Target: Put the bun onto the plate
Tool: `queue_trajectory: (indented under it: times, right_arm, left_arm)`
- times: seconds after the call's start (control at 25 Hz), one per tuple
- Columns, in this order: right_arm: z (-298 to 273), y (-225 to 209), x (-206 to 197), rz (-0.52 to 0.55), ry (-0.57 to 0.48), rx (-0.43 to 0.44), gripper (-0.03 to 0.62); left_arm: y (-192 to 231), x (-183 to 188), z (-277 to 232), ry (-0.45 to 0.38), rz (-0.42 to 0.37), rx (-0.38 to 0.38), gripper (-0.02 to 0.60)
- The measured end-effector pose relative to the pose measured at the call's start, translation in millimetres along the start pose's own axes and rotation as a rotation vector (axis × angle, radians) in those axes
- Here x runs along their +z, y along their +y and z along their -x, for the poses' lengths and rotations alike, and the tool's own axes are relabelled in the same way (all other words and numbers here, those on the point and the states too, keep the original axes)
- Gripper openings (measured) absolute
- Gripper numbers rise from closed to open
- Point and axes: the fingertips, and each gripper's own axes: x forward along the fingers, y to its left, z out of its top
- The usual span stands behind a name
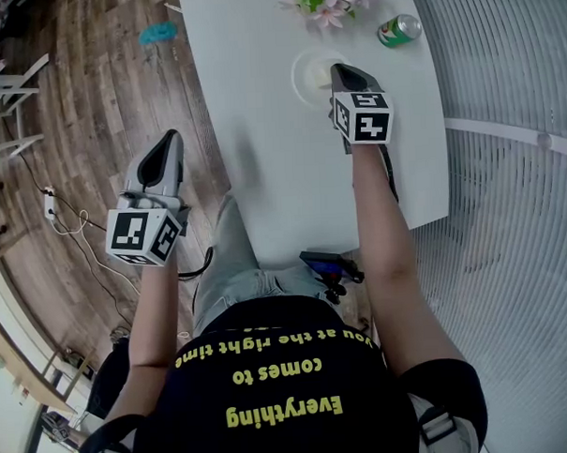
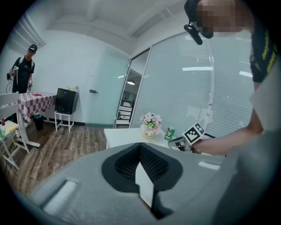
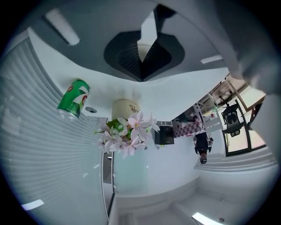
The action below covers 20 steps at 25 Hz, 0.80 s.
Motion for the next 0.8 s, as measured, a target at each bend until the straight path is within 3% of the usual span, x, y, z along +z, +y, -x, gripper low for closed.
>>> queue_trajectory:
  times: [0.8]
  right_arm:
    - [58, -2, 44, -0.01, -0.146, 0.006, 0.008]
  left_arm:
    - [-26, 26, 4, -0.04, -0.047, -0.053, -0.002]
